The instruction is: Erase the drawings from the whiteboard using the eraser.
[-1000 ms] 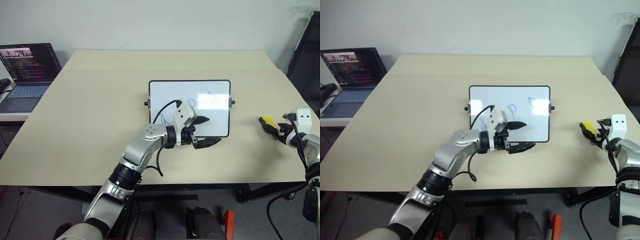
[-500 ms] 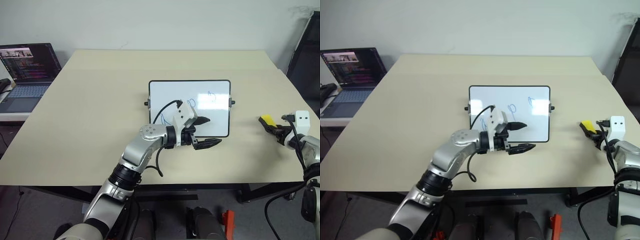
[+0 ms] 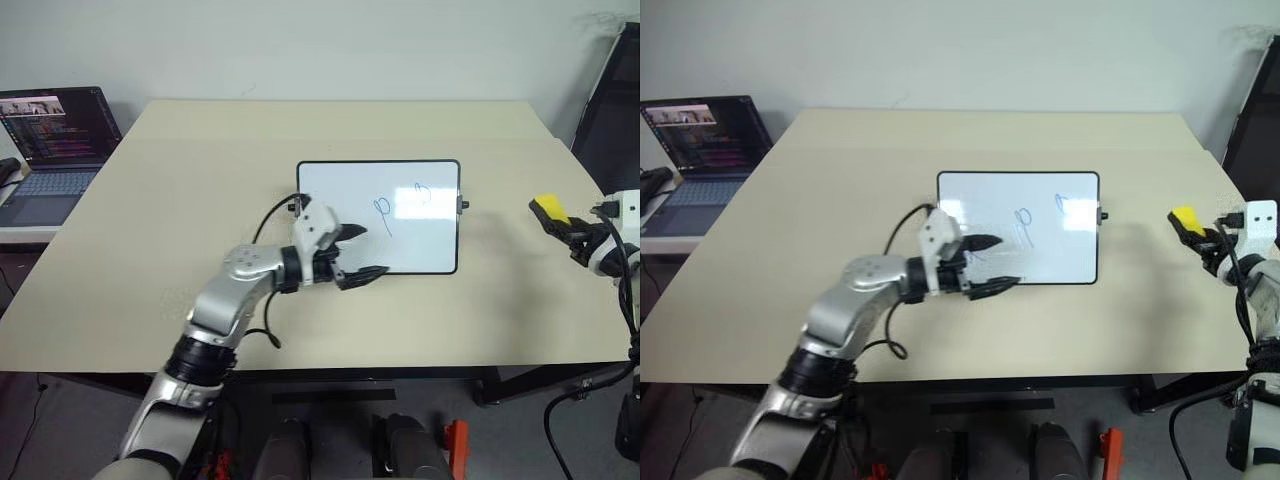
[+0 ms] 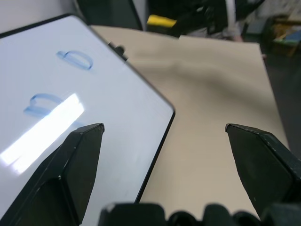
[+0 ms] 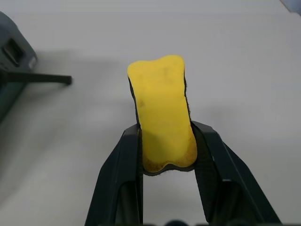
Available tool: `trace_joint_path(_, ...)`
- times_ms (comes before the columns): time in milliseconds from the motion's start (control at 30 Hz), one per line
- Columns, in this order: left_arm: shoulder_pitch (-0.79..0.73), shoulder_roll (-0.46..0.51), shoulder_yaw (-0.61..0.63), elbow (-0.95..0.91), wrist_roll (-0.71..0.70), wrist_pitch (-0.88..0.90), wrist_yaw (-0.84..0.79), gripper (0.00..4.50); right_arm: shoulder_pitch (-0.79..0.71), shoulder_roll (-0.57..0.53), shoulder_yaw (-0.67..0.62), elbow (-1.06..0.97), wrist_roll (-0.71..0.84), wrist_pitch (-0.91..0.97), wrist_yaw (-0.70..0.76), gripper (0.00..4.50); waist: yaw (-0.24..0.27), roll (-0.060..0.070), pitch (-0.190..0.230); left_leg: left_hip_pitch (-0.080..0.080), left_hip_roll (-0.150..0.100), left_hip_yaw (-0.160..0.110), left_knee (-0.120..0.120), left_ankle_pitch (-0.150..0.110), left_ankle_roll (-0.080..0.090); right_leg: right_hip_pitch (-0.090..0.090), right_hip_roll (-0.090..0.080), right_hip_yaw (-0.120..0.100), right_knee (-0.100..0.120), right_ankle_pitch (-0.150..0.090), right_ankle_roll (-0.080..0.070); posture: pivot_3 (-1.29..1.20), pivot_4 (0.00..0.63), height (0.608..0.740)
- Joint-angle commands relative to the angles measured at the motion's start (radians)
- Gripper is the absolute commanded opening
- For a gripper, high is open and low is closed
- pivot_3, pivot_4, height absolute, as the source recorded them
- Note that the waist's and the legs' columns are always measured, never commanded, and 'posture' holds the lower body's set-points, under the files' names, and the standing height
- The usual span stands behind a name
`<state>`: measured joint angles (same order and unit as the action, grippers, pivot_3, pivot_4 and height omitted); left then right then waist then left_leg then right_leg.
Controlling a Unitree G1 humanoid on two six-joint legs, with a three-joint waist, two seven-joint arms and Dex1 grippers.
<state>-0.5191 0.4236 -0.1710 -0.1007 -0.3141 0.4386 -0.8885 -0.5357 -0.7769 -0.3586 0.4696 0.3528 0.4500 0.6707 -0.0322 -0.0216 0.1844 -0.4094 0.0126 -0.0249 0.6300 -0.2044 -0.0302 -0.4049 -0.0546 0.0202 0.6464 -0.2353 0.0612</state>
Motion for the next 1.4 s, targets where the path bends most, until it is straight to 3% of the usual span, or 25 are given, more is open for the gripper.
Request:
trace_joint_path(33,0.023,0.040,0.080,-0.086,-0.030,-0.046,-0.005,4.50,0.005,-0.003,-0.025,-0.169,0.064,0.058,0.013,1.10,0.001,0.000,0.000,0.000,0.000,0.000,0.000,0.000,0.000,0.000,0.000,0.000,0.000,0.000,0.000,0.00,0.150,0.740)
trace_joint_path(200,0.092,0.160,0.200,-0.107,-0.031,-0.059,-0.002,4.50,-0.006,0.054,0.004,-0.344,0.161,0.112,0.058,1.10,-0.004,0.000,0.000,0.000,0.001,0.000,0.000,0.000,0.000,0.000,0.000,0.000,0.000,0.000,0.000,0.00,0.150,0.740)
trace_joint_path(367,0.148,0.225,0.243,-0.097,-0.035,-0.074,-0.021,4.50,-0.033,0.099,0.078,-0.440,0.186,0.138,0.083,1.10,0.001,0.000,0.000,0.000,0.001,0.000,0.000,0.000,0.000,0.000,0.000,-0.001,0.000,0.000,0.000,0.00,0.150,0.740)
trace_joint_path(733,0.285,0.269,0.323,-0.088,-0.023,-0.139,-0.015,4.50,-0.115,0.158,0.279,-0.549,0.128,0.112,0.114,1.10,0.003,0.000,0.000,0.000,0.002,-0.001,0.000,0.000,0.000,-0.001,0.000,-0.002,0.000,-0.001,-0.001,0.00,0.150,0.740)
trace_joint_path(900,0.314,0.246,0.326,-0.062,-0.012,-0.238,-0.002,4.50,-0.163,0.241,0.390,-0.578,0.049,0.016,0.110,1.09,0.003,0.000,0.000,0.000,0.002,-0.001,0.000,0.000,0.000,-0.001,0.000,-0.002,0.000,0.000,-0.003,0.00,0.150,0.740)
trace_joint_path(1167,0.297,0.241,0.308,-0.048,-0.018,-0.254,0.001,4.50,-0.188,0.322,0.499,-0.521,-0.058,-0.094,0.126,1.09,0.003,0.000,0.000,-0.001,0.002,-0.001,-0.001,0.000,0.000,-0.001,0.000,-0.003,0.000,0.001,-0.005,0.00,0.150,0.740)
trace_joint_path(1400,0.296,0.255,0.296,-0.047,-0.020,-0.246,-0.017,4.50,-0.298,0.406,0.669,-0.271,-0.300,-0.332,0.105,1.09,-0.001,0.000,0.000,0.000,0.002,-0.001,-0.001,0.000,0.000,-0.002,0.001,-0.003,0.001,0.001,-0.005,0.00,0.150,0.740)
